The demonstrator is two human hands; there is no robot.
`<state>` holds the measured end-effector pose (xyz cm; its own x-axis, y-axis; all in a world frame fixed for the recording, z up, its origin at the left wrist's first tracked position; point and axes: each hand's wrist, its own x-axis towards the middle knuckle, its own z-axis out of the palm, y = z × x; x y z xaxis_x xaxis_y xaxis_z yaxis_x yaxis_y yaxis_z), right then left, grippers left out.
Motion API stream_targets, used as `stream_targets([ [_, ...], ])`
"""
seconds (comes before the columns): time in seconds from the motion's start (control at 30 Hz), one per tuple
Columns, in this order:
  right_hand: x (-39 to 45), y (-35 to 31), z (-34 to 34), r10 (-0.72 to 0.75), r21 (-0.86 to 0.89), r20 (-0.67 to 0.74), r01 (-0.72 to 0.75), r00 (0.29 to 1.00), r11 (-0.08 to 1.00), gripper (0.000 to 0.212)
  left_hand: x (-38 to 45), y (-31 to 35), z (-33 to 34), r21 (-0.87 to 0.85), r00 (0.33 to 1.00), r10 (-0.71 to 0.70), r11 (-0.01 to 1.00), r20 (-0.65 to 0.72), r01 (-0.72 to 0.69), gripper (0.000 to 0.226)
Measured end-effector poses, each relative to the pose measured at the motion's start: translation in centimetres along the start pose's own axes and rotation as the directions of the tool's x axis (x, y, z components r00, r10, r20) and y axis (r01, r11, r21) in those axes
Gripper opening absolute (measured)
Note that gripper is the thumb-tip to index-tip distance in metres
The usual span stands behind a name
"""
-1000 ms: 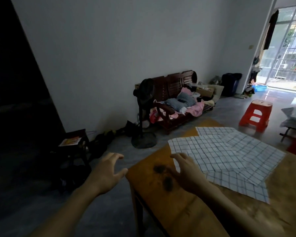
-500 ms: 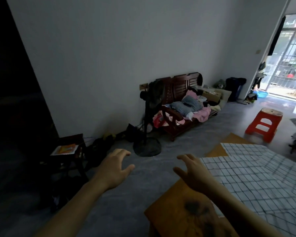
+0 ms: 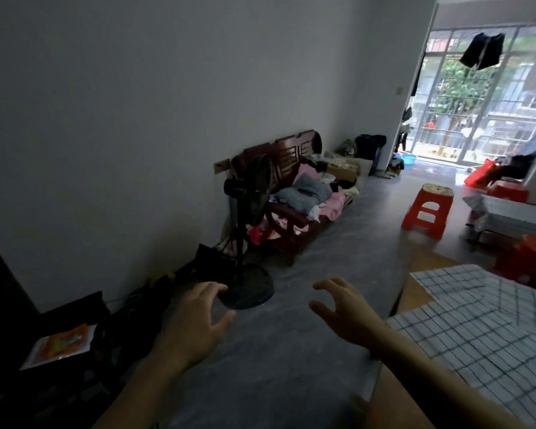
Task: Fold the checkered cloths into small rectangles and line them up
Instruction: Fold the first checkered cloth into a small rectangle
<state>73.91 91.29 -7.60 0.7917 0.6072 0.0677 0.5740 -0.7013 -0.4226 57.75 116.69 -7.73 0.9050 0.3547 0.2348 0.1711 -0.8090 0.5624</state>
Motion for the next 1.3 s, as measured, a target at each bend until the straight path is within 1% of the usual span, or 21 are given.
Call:
stream_targets([
  [0.1, 5.4, 0.8, 1.7, 0.027, 0.026, -0.023, -0.026, 0.999, 0.999, 0.044, 5.3, -1.1, 2.0, -0.041, 0.999, 0.008, 0.999, 0.035, -0.007, 0.046],
  [0.23, 12.4, 3.2, 3.5, 0.074, 0.119, -0.105, -0.061, 0.992, 0.991, 0.045, 13.8, -1.6, 4.9, 0.005, 0.984, 0.107, 0.994, 0.139, -0.109, 0.05],
  [0.37, 17.5, 6.6, 2.9, 0.191, 0.195, -0.135, -0.163, 0.972, 0.967, 0.044, 22.7, -0.6, 7.1, 0.026, 0.958, 0.175, 0.982, 0.227, -0.186, 0.049],
  [0.47, 19.3, 10.1, 1.1, 0.289, 0.202, -0.192, -0.251, 0.938, 0.947, 0.045, 29.1, 1.2, 9.5, 0.013, 0.917, 0.283, 0.954, 0.283, -0.298, 0.05],
  [0.57, 19.2, 14.0, -1.1, 0.403, 0.194, -0.252, -0.361, 0.88, 0.912, 0.046, 34.0, 4.3, 12.9, -0.059, 0.87, 0.379, 0.923, 0.315, -0.381, 0.049],
  [0.67, 17.9, 17.2, -2.3, 0.541, 0.214, -0.287, -0.498, 0.79, 0.84, 0.046, 37.5, 7.4, 17.5, -0.173, 0.788, 0.481, 0.876, 0.384, -0.451, 0.048],
  [0.77, 16.5, 20.1, -2.9, 0.643, 0.215, -0.324, -0.608, 0.694, 0.764, 0.045, 39.8, 10.4, 22.5, -0.272, 0.698, 0.569, 0.822, 0.434, -0.501, 0.047],
  [0.83, 15.7, 21.8, -3.3, 0.707, 0.241, -0.333, -0.669, 0.623, 0.703, 0.043, 41.2, 12.2, 25.9, -0.326, 0.623, 0.621, 0.782, 0.476, -0.531, 0.048],
  [0.93, 14.7, 23.7, -3.9, 0.78, 0.261, -0.383, -0.752, 0.495, 0.606, 0.045, 43.5, 15.3, 30.6, -0.425, 0.495, 0.709, 0.701, 0.502, -0.573, 0.049],
  [1.03, 13.9, 24.5, -4.6, 0.846, 0.314, -0.418, -0.822, 0.33, 0.475, 0.045, 45.6, 18.4, 34.2, -0.523, 0.355, 0.793, 0.598, 0.495, -0.607, 0.045],
  [1.07, 13.6, 24.5, -4.9, 0.863, 0.328, -0.421, -0.84, 0.279, 0.432, 0.045, 46.1, 19.3, 35.3, -0.557, 0.317, 0.811, 0.573, 0.492, -0.602, 0.044],
  [1.13, 12.9, 24.6, -5.2, 0.879, 0.319, -0.431, -0.876, 0.206, 0.362, 0.046, 46.7, 21.0, 37.4, -0.602, 0.249, 0.836, 0.53, 0.489, -0.597, 0.046],
  [1.3, 10.2, 23.8, -4.0, 0.91, 0.39, -0.415, -0.902, 0.007, 0.185, 0.048, 45.4, 24.6, 41.5, -0.665, 0.084, 0.852, 0.461, 0.517, -0.587, 0.048],
])
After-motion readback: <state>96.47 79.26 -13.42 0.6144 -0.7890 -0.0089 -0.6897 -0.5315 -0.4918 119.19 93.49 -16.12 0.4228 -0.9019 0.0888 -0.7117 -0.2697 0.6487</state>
